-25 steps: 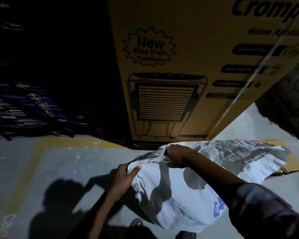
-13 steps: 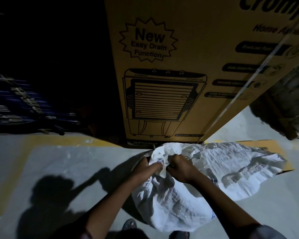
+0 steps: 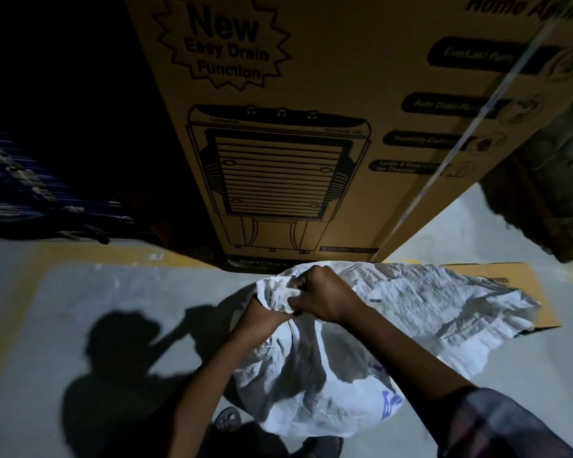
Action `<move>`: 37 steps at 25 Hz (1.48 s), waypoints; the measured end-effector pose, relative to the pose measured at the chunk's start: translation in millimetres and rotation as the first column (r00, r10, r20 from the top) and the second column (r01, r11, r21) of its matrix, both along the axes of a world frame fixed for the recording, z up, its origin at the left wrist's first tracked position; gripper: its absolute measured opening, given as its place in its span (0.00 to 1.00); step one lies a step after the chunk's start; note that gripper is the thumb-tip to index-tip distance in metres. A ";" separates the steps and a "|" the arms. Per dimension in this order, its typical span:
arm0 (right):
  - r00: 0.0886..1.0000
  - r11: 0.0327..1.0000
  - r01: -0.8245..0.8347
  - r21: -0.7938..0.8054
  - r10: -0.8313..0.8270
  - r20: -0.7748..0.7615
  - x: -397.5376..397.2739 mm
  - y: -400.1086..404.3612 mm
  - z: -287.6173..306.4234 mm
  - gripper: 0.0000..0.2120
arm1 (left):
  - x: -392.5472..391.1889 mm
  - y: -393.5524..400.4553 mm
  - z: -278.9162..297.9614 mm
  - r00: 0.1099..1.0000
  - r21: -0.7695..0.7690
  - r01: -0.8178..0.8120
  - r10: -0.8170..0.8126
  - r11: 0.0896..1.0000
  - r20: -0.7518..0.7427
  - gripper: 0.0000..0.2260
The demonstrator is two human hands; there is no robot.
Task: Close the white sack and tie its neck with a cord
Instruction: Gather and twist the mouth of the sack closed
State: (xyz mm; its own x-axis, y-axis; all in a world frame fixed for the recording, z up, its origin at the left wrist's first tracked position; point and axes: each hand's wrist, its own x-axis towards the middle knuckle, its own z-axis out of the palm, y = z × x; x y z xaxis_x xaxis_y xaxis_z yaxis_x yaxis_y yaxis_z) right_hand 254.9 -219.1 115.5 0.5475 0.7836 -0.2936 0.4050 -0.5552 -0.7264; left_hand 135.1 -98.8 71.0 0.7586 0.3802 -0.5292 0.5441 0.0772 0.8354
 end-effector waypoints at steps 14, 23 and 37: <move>0.988 1.000 -0.002 0.020 -0.001 0.152 29.0 -75.5 -29.5 0.10 | 0.2 13.3 -1.0 0.930 -0.131 -0.351 0.328 0.927 -0.167 0.15; 0.821 0.988 0.112 -0.110 -0.155 -0.550 50.7 -22.9 -53.1 0.12 | 50.0 23.0 -24.3 0.947 -0.361 0.191 -0.269 0.913 -0.178 0.24; 0.905 0.898 0.419 -0.135 -0.425 -0.013 29.3 -82.6 -36.3 0.28 | 84.0 -14.4 -30.1 0.988 -0.217 -0.089 0.058 0.972 -0.144 0.09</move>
State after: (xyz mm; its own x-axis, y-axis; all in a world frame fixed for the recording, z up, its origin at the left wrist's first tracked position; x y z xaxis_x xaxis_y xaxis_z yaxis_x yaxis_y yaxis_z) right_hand 284.2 -301.7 79.2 0.8039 0.4369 -0.4035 0.0840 -0.7551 -0.6502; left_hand 219.1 -113.2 40.8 0.6483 0.2930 -0.7028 0.6371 0.2967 0.7114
